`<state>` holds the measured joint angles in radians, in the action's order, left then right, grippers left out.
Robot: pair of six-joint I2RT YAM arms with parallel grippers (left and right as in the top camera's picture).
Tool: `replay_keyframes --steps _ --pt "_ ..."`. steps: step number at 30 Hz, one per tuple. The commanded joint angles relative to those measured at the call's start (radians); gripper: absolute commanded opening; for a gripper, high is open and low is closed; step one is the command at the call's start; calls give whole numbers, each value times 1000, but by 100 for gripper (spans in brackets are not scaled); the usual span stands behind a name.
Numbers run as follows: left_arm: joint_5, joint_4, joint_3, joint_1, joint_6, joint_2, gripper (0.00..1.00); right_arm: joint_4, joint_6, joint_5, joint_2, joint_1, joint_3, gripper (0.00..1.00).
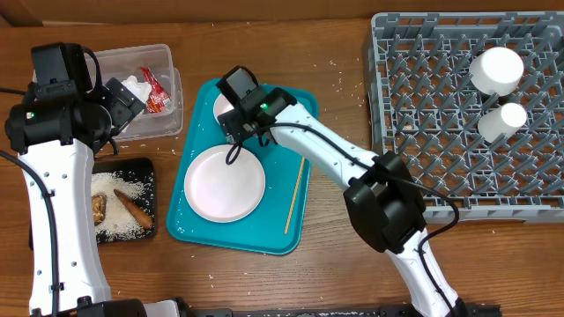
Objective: Sort waste into correct bins and load items into the dishwasher
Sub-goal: 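Grasp the pink bowl rim with the right gripper and lift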
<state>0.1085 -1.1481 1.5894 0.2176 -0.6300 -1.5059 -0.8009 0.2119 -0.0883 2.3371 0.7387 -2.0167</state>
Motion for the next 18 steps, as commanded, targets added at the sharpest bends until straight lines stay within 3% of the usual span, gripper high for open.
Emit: replay_keyframes --steps 1,9,15,18 --pt "-1 0 2 -2 -13 0 100 3 90 -62 -2 -26 -5 79" --pt "-1 0 2 -2 -13 0 100 -18 280 -72 -1 -83 -5 72" --pt "-1 0 2 -2 -13 0 100 -43 298 24 29 -113 -5 70" --pt "-1 0 2 -2 -13 0 100 -50 299 53 37 -113 -5 64"
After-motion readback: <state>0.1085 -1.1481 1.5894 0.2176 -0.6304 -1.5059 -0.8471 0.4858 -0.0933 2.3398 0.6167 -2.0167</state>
